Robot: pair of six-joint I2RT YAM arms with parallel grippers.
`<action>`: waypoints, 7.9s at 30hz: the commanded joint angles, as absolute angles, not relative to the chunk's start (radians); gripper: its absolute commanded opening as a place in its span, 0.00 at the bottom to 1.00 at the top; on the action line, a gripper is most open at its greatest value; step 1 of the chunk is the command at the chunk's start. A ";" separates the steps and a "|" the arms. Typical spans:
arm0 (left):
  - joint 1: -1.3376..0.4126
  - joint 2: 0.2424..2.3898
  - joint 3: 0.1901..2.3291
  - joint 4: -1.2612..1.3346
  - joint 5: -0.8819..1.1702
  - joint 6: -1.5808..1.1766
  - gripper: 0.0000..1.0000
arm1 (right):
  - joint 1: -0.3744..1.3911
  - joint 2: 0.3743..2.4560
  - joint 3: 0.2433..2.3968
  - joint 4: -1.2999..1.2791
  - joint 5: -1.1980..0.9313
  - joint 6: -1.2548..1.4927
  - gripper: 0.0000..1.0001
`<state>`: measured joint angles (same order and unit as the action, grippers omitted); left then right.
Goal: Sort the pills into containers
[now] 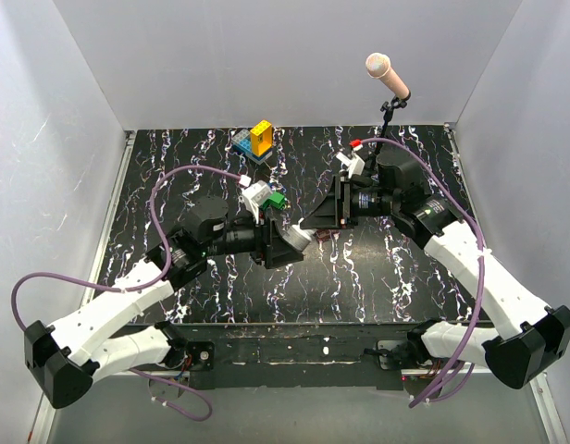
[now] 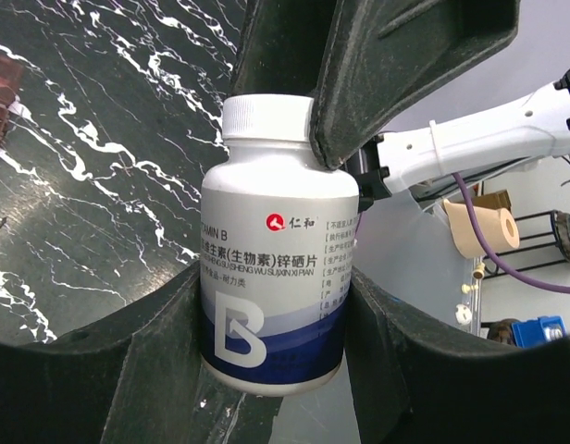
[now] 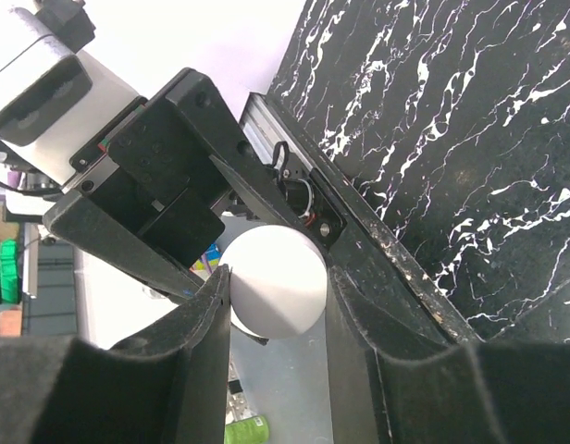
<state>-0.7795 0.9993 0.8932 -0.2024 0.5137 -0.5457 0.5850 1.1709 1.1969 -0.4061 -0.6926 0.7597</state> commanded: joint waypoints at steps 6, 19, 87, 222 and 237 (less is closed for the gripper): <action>-0.785 1.020 0.933 -0.227 0.563 -0.491 0.68 | 0.614 1.170 1.264 -0.390 -0.808 0.684 0.01; -0.785 0.986 0.945 -0.259 0.541 -0.472 0.78 | 0.612 1.180 1.281 -0.469 -0.801 0.615 0.01; -0.811 0.950 0.936 -0.304 0.362 -0.519 0.00 | 0.615 0.953 1.103 -0.322 -0.417 0.834 0.91; -0.916 0.934 1.014 -0.376 0.175 -0.448 0.00 | 0.735 1.109 1.267 -0.419 -0.425 0.902 0.93; -0.930 0.945 1.015 -0.376 0.178 -0.445 0.00 | 0.735 1.174 1.258 -0.407 -0.472 0.940 0.67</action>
